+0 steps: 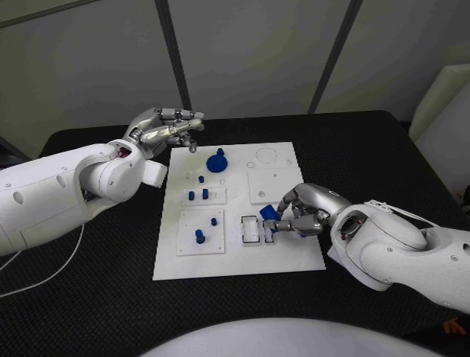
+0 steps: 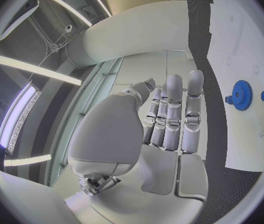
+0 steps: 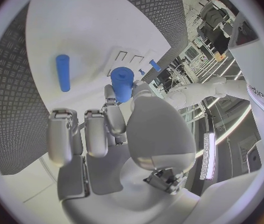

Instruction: Assemble the parts on the task board

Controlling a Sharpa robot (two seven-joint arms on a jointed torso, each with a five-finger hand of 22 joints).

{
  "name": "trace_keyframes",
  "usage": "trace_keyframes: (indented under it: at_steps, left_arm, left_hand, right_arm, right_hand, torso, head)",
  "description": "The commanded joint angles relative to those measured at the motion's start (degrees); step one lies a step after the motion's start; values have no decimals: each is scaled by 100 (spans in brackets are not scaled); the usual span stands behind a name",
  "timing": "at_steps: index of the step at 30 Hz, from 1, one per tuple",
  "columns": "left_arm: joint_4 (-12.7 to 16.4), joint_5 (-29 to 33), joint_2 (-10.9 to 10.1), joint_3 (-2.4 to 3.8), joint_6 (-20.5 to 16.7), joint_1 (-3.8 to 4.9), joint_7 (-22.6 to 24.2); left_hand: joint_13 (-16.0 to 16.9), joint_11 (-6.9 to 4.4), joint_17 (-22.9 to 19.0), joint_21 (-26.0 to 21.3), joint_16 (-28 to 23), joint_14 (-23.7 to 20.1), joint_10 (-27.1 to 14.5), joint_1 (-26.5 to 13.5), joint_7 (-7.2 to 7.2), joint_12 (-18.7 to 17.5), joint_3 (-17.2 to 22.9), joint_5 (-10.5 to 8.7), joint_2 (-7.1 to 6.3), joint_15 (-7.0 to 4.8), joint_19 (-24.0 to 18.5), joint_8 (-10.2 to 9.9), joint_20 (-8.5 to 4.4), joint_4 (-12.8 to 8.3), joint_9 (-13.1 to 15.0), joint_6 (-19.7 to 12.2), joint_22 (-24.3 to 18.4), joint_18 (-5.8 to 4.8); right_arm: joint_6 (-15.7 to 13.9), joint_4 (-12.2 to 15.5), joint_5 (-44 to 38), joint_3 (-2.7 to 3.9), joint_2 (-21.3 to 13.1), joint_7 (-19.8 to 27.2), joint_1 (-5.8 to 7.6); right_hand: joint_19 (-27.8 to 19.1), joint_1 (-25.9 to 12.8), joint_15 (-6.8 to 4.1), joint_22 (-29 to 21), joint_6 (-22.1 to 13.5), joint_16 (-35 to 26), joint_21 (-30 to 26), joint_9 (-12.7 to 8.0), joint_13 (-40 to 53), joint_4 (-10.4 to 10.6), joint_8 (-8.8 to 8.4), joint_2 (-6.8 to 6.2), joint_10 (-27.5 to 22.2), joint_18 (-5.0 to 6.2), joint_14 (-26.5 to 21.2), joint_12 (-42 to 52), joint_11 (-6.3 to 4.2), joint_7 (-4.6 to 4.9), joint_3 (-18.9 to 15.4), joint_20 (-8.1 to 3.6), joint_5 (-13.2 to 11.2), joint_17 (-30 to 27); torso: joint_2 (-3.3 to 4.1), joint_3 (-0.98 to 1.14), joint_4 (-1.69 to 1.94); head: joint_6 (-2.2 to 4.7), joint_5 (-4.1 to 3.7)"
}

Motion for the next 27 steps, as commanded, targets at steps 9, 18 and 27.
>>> trace_keyframes:
  at_steps: [9, 18, 27]
  left_arm:
    - [27, 16, -6, 4, 71, 7, 31]
    - [42, 16, -16, 4, 70, 8, 27]
    - [42, 16, -13, 4, 76, 8, 19]
  left_hand:
    - [-5, 4, -12, -28, -19, -30, -56, -21, 23, 34, -40, 15, 33, -8, -31, 37, 19, 9, -10, 7, -11, 288]
    - [-7, 6, -17, -38, -17, -30, -62, -48, 25, 37, -51, 15, 43, -5, -29, 38, 22, 29, -10, 4, -21, 287]
    - [-7, 6, -19, -42, -16, -30, -64, -55, 24, 38, -54, 16, 47, -4, -28, 39, 23, 36, -11, 3, -24, 287]
  right_arm:
    - [310, -183, 506, 2, 302, 177, 7]
    - [415, -263, 535, 2, 410, 88, 7]
    - [469, -354, 574, 2, 506, 54, 7]
  right_hand:
    - [271, -272, -65, 1134, 206, 46, 43, 262, 60, 4, 61, 125, 82, -105, 337, 44, -32, -139, -139, -51, -156, 103]
    - [276, -452, -84, 1141, 220, 53, 48, 354, 54, 3, 86, 183, 96, -106, 340, 8, -53, -163, -247, -70, -273, 119]
    - [279, -459, -85, 1146, 223, 54, 51, 362, 52, 2, 89, 188, 96, -108, 341, 3, -55, -165, -254, -72, -287, 122]
  torso:
    - [1, -3, 2]
    - [1, -1, -8]
    - [3, 1, -11]
  head:
    - [-13, 33]
    - [-17, 40]
    - [-22, 41]
